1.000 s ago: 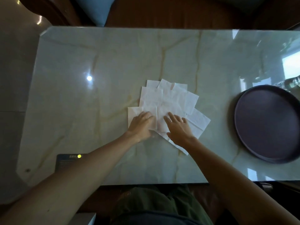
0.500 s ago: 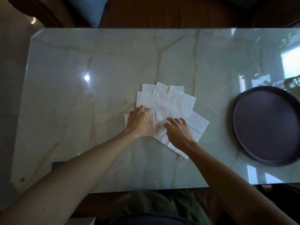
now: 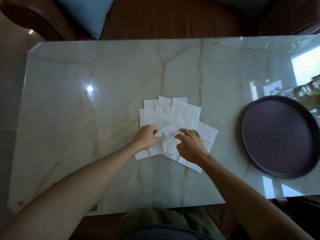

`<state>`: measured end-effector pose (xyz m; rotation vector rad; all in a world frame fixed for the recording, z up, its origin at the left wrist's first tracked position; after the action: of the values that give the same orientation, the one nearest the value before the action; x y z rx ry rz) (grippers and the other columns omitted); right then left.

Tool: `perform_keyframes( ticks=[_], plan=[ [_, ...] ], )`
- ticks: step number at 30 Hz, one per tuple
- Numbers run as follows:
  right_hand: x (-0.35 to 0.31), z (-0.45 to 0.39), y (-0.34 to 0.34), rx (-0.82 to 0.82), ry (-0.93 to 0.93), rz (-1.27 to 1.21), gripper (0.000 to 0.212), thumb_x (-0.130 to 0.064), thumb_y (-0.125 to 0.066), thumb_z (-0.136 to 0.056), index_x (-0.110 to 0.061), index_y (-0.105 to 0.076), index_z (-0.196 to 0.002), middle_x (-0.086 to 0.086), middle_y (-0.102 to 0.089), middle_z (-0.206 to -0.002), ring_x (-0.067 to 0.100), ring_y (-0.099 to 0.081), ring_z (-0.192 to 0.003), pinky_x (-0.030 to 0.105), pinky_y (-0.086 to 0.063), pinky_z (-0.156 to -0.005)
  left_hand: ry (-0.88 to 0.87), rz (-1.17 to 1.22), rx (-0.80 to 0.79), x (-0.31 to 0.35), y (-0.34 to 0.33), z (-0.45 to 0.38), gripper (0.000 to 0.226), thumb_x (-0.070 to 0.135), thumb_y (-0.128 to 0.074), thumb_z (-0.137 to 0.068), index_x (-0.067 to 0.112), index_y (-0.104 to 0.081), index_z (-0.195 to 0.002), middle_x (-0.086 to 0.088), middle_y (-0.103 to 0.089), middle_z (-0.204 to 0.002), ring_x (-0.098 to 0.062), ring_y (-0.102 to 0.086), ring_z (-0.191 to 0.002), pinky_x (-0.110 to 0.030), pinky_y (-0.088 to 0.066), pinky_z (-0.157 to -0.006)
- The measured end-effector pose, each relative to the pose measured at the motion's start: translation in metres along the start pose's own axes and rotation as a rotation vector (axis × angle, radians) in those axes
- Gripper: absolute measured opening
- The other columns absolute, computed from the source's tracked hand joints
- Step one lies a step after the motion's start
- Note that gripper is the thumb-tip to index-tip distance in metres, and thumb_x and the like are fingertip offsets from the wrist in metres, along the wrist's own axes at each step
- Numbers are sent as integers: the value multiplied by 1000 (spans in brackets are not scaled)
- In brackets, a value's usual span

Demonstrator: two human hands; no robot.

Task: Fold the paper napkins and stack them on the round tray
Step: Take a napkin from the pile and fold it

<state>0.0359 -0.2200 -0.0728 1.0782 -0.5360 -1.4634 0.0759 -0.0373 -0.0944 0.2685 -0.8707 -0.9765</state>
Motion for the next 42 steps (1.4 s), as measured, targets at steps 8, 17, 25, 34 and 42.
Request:
perform_keyframes(
  ticks=[8, 17, 25, 34, 42],
  plan=[
    [12, 34, 28, 49, -508, -1196, 35, -42, -62, -97, -10, -69, -110, 14, -73, -111, 27, -71, -101, 38, -56, -90, 67, 883, -46, 32, 34, 34, 45, 34, -77, -81, 2, -69, -112, -17, -74, -114, -35, -69, -110, -49, -55, -95],
    [-29, 26, 71, -157, -280, -1559, 51, -51, -60, -97, -12, -71, -127, 9, -74, -126, 27, -69, -120, 49, -46, -110, -2, 1082, -113, 66, 47, 81, 31, 18, -69, -94, 10, -69, -124, -13, -74, -121, -29, -71, -111, -46, -54, -96],
    [-32, 24, 105, 13, -216, -1391, 23, -21, -64, -99, -7, -77, -112, 9, -79, -112, 26, -73, -108, 44, -54, -101, -2, 1014, -47, 71, 59, 91, 23, 27, -62, -100, 12, -71, -115, -6, -74, -105, -20, -70, -93, -37, -54, -83],
    [-30, 23, 119, 48, -204, -1541, 22, -1, -58, -96, -3, -75, -111, 14, -77, -108, 23, -73, -94, 34, -58, -79, -76, 1018, -9, 75, 82, 92, 21, 19, -56, -102, 18, -73, -114, -4, -74, -98, -24, -70, -83, -37, -57, -74],
    [-24, 26, 133, 43, -204, -1565, 33, 2, -49, -95, -16, -73, -81, 4, -73, -86, 17, -64, -69, 27, -46, -61, -127, 1054, -73, 76, 100, 93, 29, 7, -49, -102, 20, -74, -93, -5, -72, -94, -27, -69, -70, -36, -57, -67]
  ],
)
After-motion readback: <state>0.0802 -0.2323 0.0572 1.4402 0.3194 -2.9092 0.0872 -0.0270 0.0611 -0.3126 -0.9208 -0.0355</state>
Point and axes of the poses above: each hand's wrist, its own z-axis away from the middle knuckle, its own y-axis out of the back of the hand, x = y × z, the point moved 6 cm from there along -z, towards the middle knuckle
